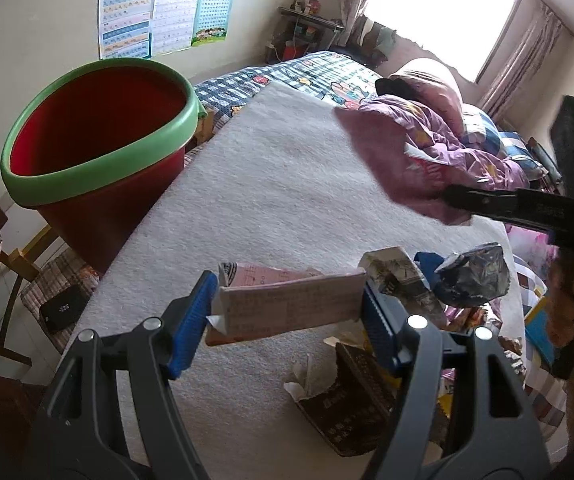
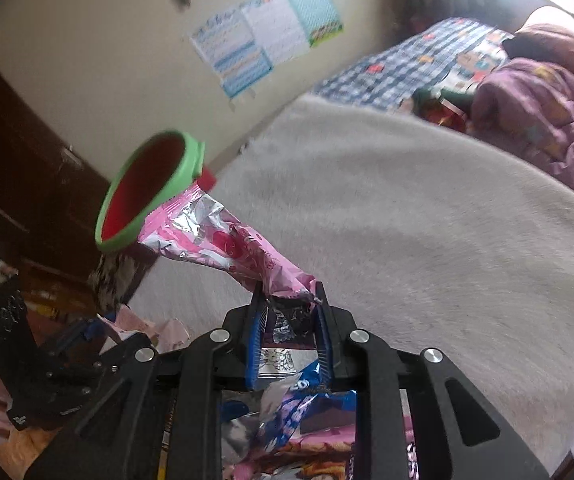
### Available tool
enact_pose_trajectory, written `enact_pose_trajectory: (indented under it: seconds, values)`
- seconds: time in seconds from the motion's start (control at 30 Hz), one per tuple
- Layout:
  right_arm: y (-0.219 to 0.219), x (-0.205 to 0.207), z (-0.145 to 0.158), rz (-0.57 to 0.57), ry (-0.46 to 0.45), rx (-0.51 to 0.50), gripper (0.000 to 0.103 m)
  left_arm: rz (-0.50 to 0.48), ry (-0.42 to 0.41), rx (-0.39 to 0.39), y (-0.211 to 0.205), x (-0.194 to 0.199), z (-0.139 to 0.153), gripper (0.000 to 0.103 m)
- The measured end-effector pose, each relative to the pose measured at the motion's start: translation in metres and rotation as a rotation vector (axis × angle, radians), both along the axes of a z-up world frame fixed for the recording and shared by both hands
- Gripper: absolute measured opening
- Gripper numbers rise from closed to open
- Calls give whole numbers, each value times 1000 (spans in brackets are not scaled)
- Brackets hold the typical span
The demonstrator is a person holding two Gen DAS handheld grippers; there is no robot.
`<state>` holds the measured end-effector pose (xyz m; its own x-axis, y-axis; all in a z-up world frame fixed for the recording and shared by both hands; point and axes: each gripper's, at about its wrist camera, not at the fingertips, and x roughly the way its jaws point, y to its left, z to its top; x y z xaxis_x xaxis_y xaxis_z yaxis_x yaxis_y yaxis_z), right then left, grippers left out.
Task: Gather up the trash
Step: 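Grasp the pink foil wrapper with the right tool while the left tool grasps a white paper strip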
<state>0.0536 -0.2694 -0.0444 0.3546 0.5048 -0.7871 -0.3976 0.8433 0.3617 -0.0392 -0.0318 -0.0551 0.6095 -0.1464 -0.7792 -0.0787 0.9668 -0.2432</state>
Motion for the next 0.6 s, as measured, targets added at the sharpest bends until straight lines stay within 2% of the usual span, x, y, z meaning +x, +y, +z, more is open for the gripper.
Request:
enact_pose_trajectory:
  seconds: [0.23,0.6]
  values:
    - [-5,-20,21,-41,-88,5,22,-13,-7,15,-5,-1,0,67]
    - [-5,-37,29,-48,-123,16,22,-4,-18,24,-3,-4,2,67]
